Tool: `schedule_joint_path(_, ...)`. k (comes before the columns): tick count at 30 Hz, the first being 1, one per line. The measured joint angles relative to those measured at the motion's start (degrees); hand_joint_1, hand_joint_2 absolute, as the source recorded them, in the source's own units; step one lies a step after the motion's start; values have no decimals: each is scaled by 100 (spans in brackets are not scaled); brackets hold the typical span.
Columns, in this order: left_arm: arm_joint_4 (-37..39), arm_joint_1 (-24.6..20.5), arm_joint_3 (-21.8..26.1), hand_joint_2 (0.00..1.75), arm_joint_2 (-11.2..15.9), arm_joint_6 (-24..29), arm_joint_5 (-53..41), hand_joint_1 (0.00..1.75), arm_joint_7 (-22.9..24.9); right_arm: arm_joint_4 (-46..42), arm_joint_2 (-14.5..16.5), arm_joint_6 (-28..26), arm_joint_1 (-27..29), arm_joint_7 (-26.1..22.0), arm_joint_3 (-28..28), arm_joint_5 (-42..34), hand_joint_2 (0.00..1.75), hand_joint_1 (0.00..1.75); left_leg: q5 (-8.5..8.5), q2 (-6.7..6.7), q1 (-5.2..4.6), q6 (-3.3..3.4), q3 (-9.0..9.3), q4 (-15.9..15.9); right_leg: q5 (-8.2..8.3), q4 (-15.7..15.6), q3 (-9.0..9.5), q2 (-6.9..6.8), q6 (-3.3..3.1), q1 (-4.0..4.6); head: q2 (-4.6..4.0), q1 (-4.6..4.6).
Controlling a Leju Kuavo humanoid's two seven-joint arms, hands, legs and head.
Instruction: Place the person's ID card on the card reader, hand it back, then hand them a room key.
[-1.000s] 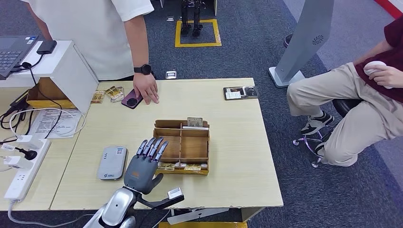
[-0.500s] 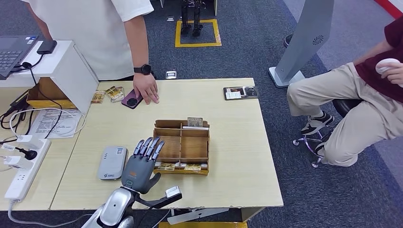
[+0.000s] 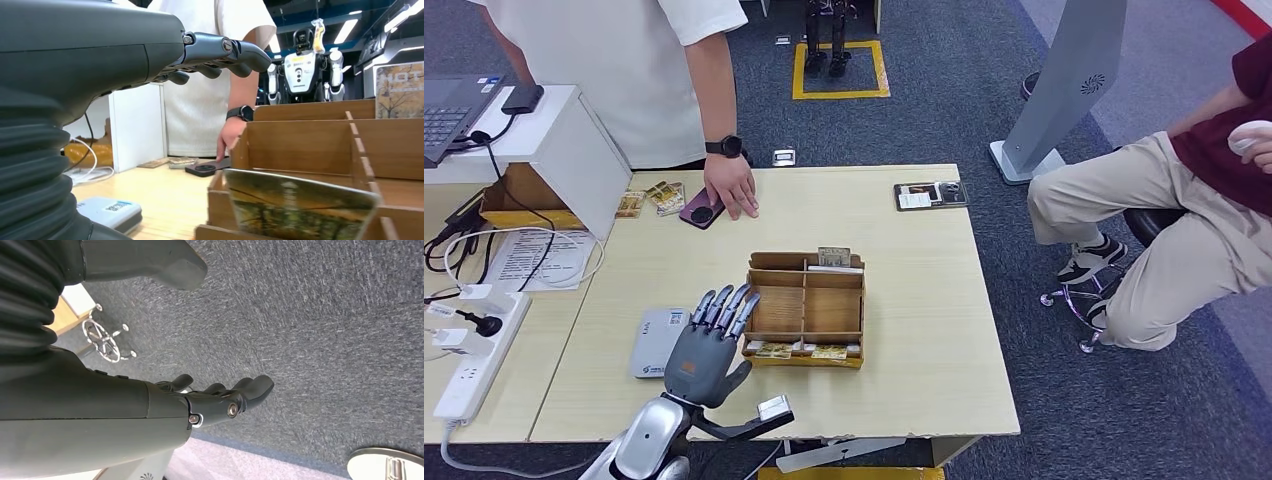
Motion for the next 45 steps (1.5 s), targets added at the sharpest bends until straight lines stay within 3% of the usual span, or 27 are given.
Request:
schedule_joint_path(10, -508, 110, -13, 175, 397, -371, -26, 0, -87, 0, -6, -1, 2, 0, 0, -49, 175, 0, 0, 0, 0, 0, 0, 0, 0, 0, 0, 0, 0, 0, 0, 1)
schedule_joint_path(19, -585, 118, -154, 175, 536, -611, 35, 0, -142, 0, -10, -1, 2, 0, -2, -57, 175, 0, 0, 0, 0, 0, 0, 0, 0, 0, 0, 0, 0, 0, 0, 1)
schedule_joint_path(36, -575, 43, -243, 175, 534, -766, 131, 0, -116, 0, -24, 1, 0, 16, -2, -5, 175, 0, 0, 0, 0, 0, 0, 0, 0, 0, -2, 0, 0, 0, 0, 0)
schedule_joint_path(45, -427, -237, -493, 175, 372, -876, 382, 0, -290, 0, -30, 4, -6, 44, 6, 98, 175, 0, 0, 0, -1, 0, 0, 0, 0, 0, -2, 0, 0, -1, 0, 1)
